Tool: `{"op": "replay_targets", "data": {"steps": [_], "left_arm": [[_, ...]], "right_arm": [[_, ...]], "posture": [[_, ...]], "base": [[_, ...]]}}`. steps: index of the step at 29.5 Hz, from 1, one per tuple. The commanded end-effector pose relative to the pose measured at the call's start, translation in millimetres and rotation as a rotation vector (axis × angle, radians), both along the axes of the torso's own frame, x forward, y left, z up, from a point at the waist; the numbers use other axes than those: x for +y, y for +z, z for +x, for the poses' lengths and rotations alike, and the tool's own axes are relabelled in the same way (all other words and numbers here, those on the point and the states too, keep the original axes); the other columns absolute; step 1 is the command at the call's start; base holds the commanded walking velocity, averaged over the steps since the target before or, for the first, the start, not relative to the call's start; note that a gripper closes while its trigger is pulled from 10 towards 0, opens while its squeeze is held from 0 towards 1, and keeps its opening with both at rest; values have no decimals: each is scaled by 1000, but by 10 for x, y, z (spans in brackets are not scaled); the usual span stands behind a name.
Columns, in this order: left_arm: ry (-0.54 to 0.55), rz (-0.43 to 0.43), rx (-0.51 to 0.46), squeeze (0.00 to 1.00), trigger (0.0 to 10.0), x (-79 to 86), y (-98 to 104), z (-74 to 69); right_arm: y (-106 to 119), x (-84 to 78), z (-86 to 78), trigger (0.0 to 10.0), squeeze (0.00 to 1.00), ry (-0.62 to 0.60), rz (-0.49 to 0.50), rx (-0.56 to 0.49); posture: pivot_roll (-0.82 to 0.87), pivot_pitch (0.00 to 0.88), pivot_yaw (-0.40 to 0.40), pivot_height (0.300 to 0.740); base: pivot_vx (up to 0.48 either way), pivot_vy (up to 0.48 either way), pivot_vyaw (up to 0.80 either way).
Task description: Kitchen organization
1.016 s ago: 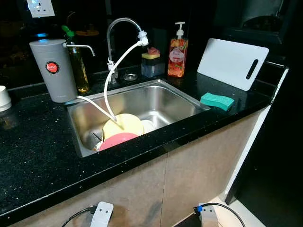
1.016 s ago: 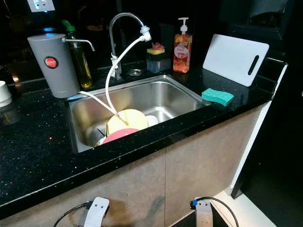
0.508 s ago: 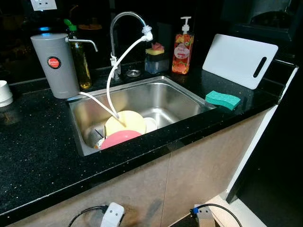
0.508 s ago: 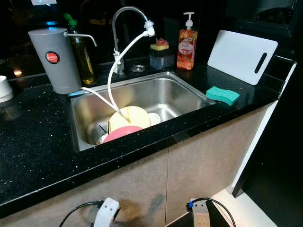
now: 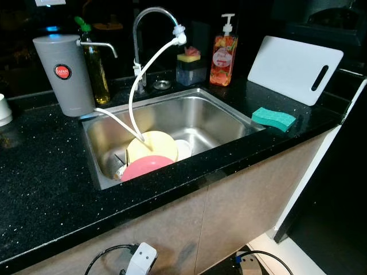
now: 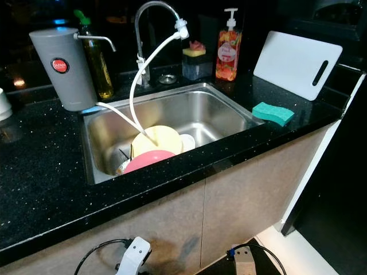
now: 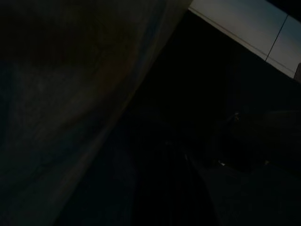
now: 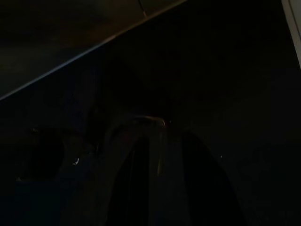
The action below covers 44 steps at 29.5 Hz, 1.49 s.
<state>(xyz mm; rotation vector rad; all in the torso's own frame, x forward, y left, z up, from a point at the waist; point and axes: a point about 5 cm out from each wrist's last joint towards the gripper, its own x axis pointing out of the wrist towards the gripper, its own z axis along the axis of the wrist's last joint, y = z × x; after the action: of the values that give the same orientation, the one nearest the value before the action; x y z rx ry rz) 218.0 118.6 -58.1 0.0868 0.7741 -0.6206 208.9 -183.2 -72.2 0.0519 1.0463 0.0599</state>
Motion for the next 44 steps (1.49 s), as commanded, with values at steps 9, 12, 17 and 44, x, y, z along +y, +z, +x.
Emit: {"op": "replay_targets", "data": {"steps": [9, 12, 17, 44], "left_arm": [[-80, -209, -35, 0, 10000, -157, 97, -11], [-125, -264, -48, 0, 10000, -210, 139, -11], [-172, -260, -21, 0, 10000, -224, 113, -61], [24, 57, 168, 0, 10000, 77, -199, -274]], "right_arm": [[-22, -12, -46, 10000, 0, -7, 4, 10], [-34, -22, -69, 10000, 0, -7, 1, 16], [-43, -29, -88, 10000, 0, 0, -3, 24], [38, 162, 86, 10000, 0, 25, 52, -42]], "posture": [[-63, 97, 7, 740], [-62, 94, 1, 740], [-56, 88, -1, 740], [-30, 34, -19, 740]], "base": [[0, 0, 0], [0, 0, 0], [0, 0, 0], [0, 0, 0]]}}
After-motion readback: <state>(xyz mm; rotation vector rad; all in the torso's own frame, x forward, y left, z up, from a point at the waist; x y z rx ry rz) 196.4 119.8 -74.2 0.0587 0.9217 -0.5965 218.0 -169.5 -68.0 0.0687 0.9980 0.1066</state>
